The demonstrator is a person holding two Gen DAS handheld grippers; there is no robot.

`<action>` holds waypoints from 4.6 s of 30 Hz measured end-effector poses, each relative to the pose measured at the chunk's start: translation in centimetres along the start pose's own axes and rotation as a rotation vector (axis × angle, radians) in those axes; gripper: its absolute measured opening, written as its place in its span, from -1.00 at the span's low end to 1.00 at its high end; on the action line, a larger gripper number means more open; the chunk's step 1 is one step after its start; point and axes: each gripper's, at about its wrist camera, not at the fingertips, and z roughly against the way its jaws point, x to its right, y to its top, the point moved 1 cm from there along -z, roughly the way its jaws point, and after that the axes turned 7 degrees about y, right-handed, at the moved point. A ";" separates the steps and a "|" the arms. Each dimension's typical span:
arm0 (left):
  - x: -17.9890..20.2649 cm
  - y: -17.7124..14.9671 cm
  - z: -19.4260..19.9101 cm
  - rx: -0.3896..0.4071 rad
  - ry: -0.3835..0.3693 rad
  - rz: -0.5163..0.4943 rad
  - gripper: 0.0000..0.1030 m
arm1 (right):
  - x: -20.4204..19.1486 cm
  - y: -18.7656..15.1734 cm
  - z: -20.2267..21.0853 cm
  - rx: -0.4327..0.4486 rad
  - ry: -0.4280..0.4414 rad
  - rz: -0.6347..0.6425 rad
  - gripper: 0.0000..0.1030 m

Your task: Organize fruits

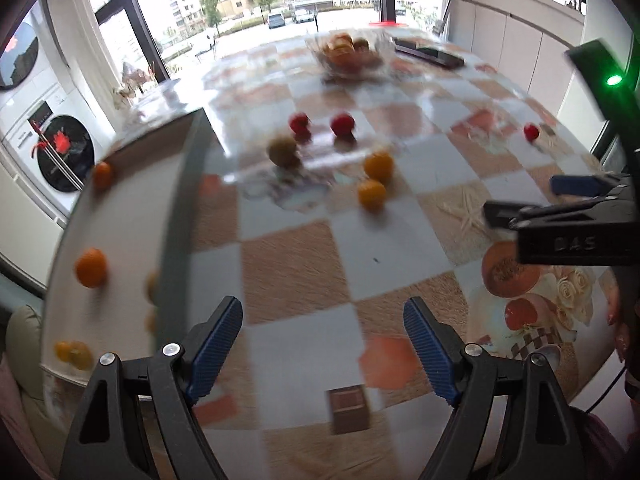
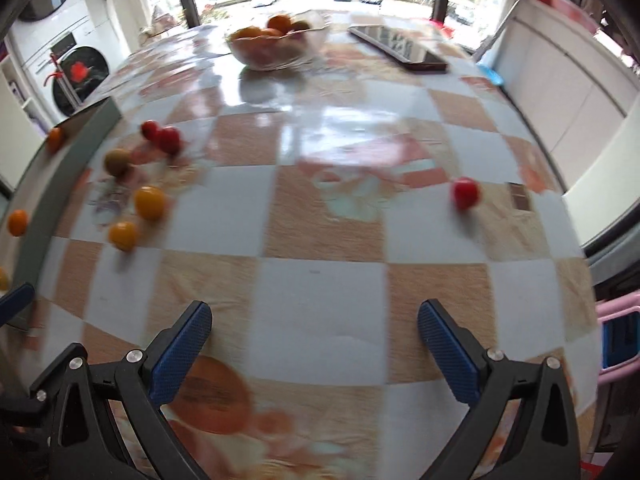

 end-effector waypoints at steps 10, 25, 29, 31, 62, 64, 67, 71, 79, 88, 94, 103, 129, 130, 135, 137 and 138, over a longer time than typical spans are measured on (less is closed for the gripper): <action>-1.5 -1.6 -1.9 -0.009 -0.056 0.185 1.00 | 0.5 -1.5 0.4 0.113 -0.002 0.038 0.99; -1.1 -2.8 -1.6 0.097 -0.032 0.203 1.00 | 0.3 -1.6 0.3 0.134 -0.002 0.040 1.00; -1.1 -2.8 -1.5 0.090 -0.029 0.207 1.00 | 0.3 -1.6 0.3 0.134 -0.002 0.041 1.00; -1.1 -2.7 -1.5 0.084 -0.029 0.207 1.00 | 0.3 -1.6 0.3 0.134 -0.002 0.040 1.00; -1.2 -2.2 -1.8 0.035 -0.038 0.199 1.00 | 0.3 -1.6 0.2 0.131 -0.002 0.042 0.99; -1.3 -1.8 -1.9 0.006 -0.044 0.192 1.00 | 0.3 -1.6 0.3 0.127 -0.003 0.042 0.99; -1.1 -1.1 -2.1 -0.049 -0.053 0.167 1.00 | 0.4 -1.1 0.2 0.074 0.012 0.053 1.00; -0.5 0.2 -0.4 0.000 -0.053 0.109 1.00 | 1.6 -0.8 1.2 0.047 0.036 0.031 1.00; 1.9 4.5 -0.5 0.048 -0.039 0.041 1.00 | 5.7 0.9 4.7 0.137 0.044 -0.051 1.00; 1.6 6.1 -0.7 0.056 -0.055 0.056 1.00 | 10.1 2.8 2.5 0.105 0.053 -0.160 0.72; -0.7 9.1 -1.7 0.056 -0.048 0.105 0.85 | 9.2 4.6 -0.3 0.077 0.029 -0.109 0.26; 1.4 12.1 -3.5 0.044 -0.045 0.045 0.59 | 7.7 5.0 -0.7 0.096 0.039 -0.036 -0.60; 3.0 14.2 -8.7 -0.039 -0.117 0.022 -0.55 | 8.2 2.4 1.8 0.144 0.243 -0.137 -0.60; 3.0 14.1 -8.6 -0.033 -0.120 0.026 -0.55 | 8.0 2.4 1.8 0.144 0.247 -0.137 -0.60; 1.8 13.7 -7.2 -0.002 -0.172 0.089 -0.56 | 7.6 2.2 2.1 0.141 0.251 -0.129 -0.60; 1.1 13.5 -5.3 0.035 -0.179 0.110 -0.56 | 7.3 2.2 2.2 0.135 0.254 -0.127 -0.60; 0.7 13.3 -4.6 0.050 -0.185 0.116 -0.56 | 7.2 2.1 2.3 0.133 0.254 -0.125 -0.60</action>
